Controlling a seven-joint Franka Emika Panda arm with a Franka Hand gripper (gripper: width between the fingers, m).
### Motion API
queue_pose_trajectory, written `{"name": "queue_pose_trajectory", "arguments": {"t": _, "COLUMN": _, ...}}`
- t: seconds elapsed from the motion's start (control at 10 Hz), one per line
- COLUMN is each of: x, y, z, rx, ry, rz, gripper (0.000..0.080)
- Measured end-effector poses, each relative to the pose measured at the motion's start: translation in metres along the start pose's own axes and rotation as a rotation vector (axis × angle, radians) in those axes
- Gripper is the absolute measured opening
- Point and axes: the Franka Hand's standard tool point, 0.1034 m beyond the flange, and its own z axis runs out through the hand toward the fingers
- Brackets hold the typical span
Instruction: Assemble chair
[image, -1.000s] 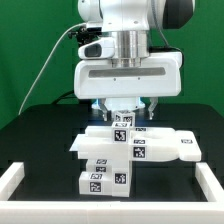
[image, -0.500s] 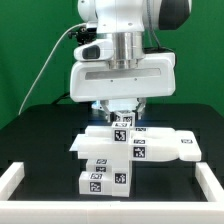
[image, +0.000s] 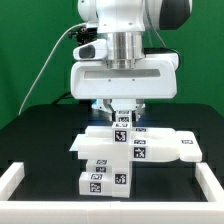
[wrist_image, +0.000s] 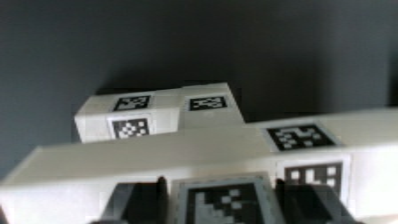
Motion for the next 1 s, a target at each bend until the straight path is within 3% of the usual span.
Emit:
{"name": "queue_pose_trajectory", "arguments": {"t": 0.2, "x": 0.0007, "y": 0.0002, "z": 0.0023, "rx": 0.011, "ry": 0.015, "rz": 0.25, "gripper": 0.0281}}
{"name": "queue_pose_trajectory", "arguments": {"t": 0.5, "x": 0.0018, "y": -0.0036, "z": 0.0019, "rx": 0.057, "ry": 0.012, "rz": 0.666, "gripper": 0.0281}}
{"name": "queue_pose_trajectory", "arguments": {"t": 0.6, "x": 0.0031, "y": -0.0037, "z": 0.0018, "rx": 0.065, "ry": 0.017, "rz": 0.692, "gripper": 0.0281}}
{"name": "queue_pose_trajectory", "arguments": {"t": 0.7, "x": 0.0029, "y": -0.004, "z": 0.0018, "rx": 0.067, "ry": 0.016, "rz": 0.694, "gripper": 0.0355}}
{"name": "queue_pose_trajectory", "arguments": {"t": 0.8, "x": 0.0029, "y": -0.004, "z": 0.0018, "rx": 0.067, "ry": 0.017, "rz": 0.664, "gripper": 0.0355}}
{"name": "queue_pose_trajectory", "arguments": {"t": 1.0, "x": 0.0027, "y": -0.0034, "z": 0.0006, "rx": 0.055, "ry": -0.002, "rz": 0.443, "gripper": 0.062}}
